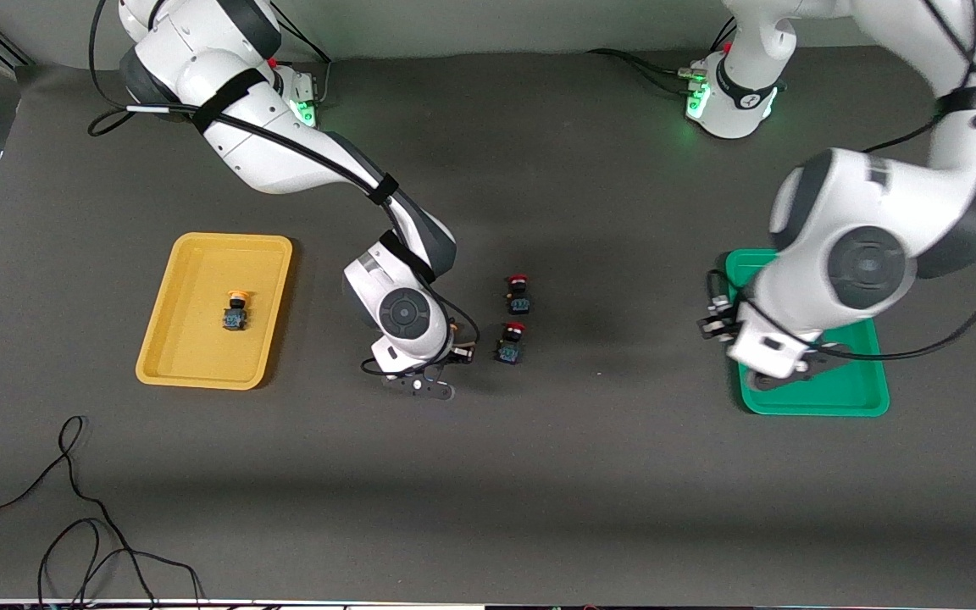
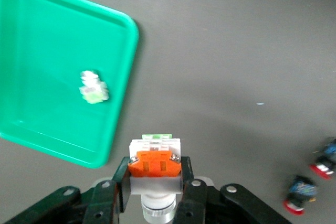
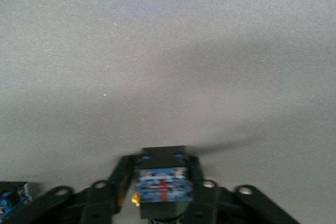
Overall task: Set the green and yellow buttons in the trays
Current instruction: 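Carry the orange button to the green tray while the right gripper carries its button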
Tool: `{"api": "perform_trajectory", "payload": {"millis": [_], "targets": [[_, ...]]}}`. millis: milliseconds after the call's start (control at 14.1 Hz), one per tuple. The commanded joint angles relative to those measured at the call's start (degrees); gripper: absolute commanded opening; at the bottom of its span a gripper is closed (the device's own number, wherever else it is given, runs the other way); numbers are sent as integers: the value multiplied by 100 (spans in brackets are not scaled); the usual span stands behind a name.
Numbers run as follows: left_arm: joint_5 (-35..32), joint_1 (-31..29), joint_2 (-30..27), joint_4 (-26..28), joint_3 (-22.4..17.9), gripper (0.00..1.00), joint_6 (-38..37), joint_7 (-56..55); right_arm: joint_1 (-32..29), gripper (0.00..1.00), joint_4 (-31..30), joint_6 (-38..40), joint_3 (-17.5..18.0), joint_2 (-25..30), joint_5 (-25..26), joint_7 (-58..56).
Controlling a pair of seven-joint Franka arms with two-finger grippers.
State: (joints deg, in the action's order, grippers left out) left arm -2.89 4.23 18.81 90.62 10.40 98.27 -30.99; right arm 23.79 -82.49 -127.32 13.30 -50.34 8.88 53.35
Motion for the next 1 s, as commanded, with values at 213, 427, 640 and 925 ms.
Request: {"api": "perform_trajectory", "payload": {"millis": [213, 427, 640, 925], "targets": [[-9, -1397, -466, 588, 6, 7, -10, 2418, 47, 0, 5, 58, -38, 94, 87, 140], [-36, -1995, -466, 1025, 6, 6, 602, 3352, -137, 0, -4, 600, -38, 593, 61, -147], [-185, -2225, -501, 2123, 6, 6, 2077, 3626, -470, 0, -30, 1628, -3, 1410, -175, -789], [-238, -2251, -353, 3486, -12, 6, 4081, 3627, -1164, 0, -530, 2176, -3, 2649, -615, -1913]]}}
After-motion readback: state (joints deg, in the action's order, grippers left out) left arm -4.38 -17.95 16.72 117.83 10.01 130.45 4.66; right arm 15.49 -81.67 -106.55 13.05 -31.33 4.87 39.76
